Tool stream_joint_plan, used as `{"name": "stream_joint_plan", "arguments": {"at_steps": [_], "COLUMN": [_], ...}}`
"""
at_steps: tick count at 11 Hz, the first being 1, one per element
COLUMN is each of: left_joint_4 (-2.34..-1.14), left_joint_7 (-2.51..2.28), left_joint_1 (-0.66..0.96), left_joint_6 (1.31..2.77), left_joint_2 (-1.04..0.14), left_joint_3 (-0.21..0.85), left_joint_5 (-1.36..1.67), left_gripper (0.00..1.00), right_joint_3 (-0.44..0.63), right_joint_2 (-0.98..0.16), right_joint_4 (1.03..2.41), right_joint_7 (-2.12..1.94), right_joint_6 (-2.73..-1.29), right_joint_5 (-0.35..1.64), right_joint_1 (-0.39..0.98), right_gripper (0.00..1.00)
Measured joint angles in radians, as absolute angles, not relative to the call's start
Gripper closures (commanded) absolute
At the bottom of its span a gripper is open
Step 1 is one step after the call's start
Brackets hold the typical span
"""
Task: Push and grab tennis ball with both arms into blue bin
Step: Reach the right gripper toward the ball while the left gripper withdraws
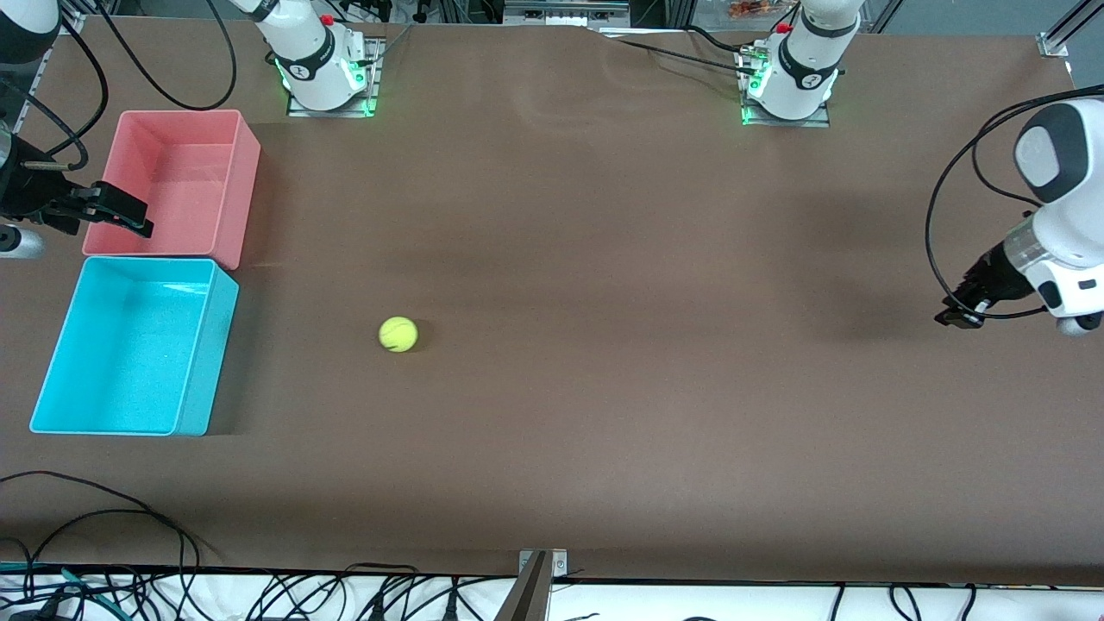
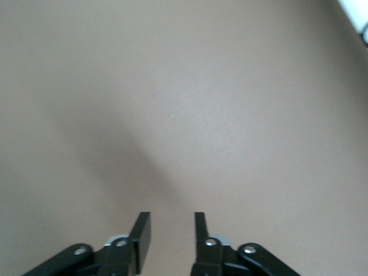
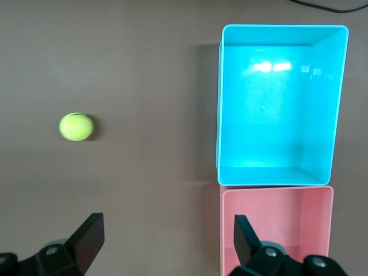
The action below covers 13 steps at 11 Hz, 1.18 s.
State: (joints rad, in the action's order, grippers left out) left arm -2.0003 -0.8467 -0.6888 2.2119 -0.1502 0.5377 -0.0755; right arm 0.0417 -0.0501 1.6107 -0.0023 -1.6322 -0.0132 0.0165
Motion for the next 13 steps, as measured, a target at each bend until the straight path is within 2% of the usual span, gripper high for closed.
{"name": "stream_joint_plan", "arguments": {"at_steps": [6,9,11,13], "left_joint_4": [-1.861,-1.752,-1.680,-1.663], "left_joint_7": [-0.243,-0.085,0.031,0.148], "left_joint_1": [-0.730,-0.729,-0.718,-0.719], "left_joint_6": [2.119,1.987,1.929,1.918], "left_joint_2": [-0.167,-0.170,-0.169,-0.171], "left_joint_3": [0.538,0.547,0.556,0.554], "left_joint_5": [-0.075,-0.075,-0.062,0.014], "left_gripper": [0.00,0.00,0.00,0.00], "right_joint_3": [0.032,0.035,0.045,0.048], "right_joint_2": [-0.066,-0.083,-0.132,-0.182], "right_joint_4": [1.611,1.611,1.615,1.615], "right_joint_7": [-0.002,-0.002,-0.002,-0.003], "right_joint_6": [-1.638,-1.645,-1.713,-1.768], "right_joint_5": [-0.023,-0.033,-0.036,-0.069], "right_joint_1": [0.036,0.034,0.027,0.026], "right_gripper": [0.00,0.00,0.00,0.00]}}
